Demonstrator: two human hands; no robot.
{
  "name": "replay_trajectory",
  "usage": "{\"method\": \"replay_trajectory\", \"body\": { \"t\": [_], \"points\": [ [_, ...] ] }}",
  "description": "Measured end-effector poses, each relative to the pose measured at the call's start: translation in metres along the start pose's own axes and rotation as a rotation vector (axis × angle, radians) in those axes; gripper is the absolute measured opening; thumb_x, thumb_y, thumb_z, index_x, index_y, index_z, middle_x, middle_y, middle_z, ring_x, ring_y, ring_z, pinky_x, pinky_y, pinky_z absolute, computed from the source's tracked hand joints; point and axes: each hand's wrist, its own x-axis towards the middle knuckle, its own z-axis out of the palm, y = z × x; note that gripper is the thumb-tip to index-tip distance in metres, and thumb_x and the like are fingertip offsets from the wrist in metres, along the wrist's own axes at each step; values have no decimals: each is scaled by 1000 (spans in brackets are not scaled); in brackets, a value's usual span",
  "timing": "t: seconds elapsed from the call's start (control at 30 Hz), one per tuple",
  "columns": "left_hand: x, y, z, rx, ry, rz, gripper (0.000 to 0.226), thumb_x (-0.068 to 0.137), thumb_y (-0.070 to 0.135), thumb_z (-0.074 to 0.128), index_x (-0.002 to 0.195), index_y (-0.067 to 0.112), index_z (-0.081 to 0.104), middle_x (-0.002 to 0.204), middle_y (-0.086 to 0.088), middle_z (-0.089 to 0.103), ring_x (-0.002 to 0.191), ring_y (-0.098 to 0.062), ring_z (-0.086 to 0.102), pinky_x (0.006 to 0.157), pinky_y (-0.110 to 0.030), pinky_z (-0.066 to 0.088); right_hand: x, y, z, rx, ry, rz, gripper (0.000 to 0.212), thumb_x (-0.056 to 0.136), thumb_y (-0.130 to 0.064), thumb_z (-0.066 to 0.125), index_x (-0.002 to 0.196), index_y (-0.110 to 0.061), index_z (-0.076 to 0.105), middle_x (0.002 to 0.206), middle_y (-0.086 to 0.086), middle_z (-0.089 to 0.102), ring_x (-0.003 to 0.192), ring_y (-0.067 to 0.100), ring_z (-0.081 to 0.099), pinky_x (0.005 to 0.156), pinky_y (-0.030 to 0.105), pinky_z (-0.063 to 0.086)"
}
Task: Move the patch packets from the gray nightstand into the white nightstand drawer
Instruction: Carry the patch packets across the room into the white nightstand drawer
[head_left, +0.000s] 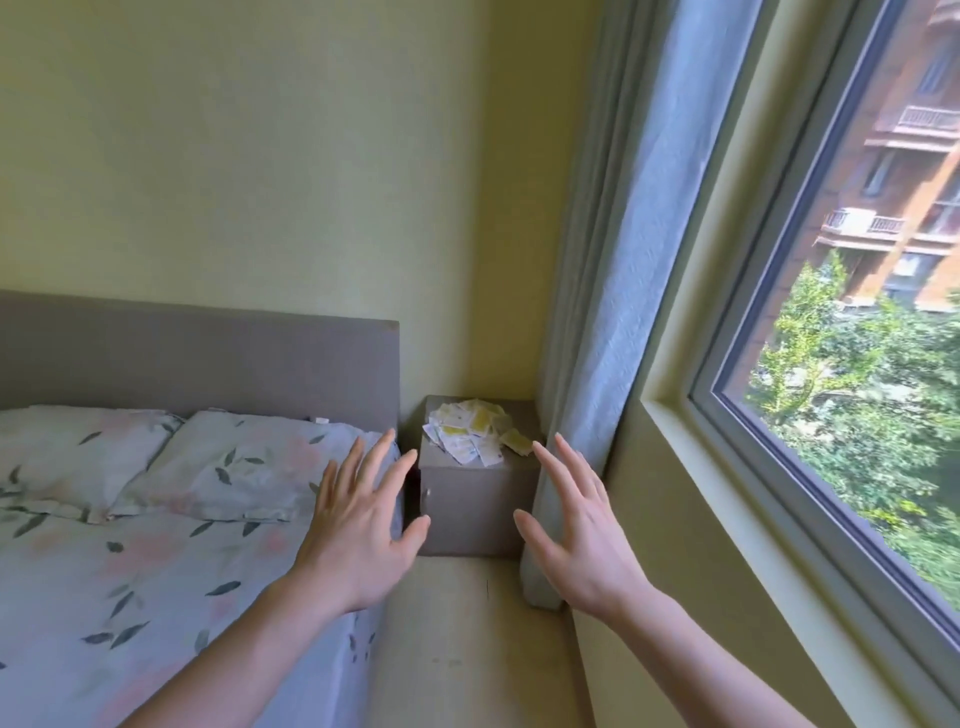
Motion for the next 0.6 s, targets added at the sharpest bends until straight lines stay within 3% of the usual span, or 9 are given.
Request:
{"method": "replay_trajectory", "body": {
  "t": [0.3, 0.6],
  "points": [
    [169, -29, 60, 14, -167, 58, 73, 90, 59, 41, 156, 34, 23, 168, 8, 4, 156, -22, -1, 126, -46, 7, 125, 75, 35, 22, -17, 157, 74, 97, -44, 60, 158, -43, 19, 167, -19, 11, 154, 4, 13, 120, 19, 12],
    [328, -59, 134, -11, -270, -3, 68, 95, 54, 51, 155, 36, 26, 167, 10, 12, 154, -21, 12, 125, -40, 15, 254, 179, 100, 115, -91, 266, 73, 94, -44, 62, 156, -43, 24, 165, -24, 13, 151, 2, 19, 119, 19, 18]
  ]
}}
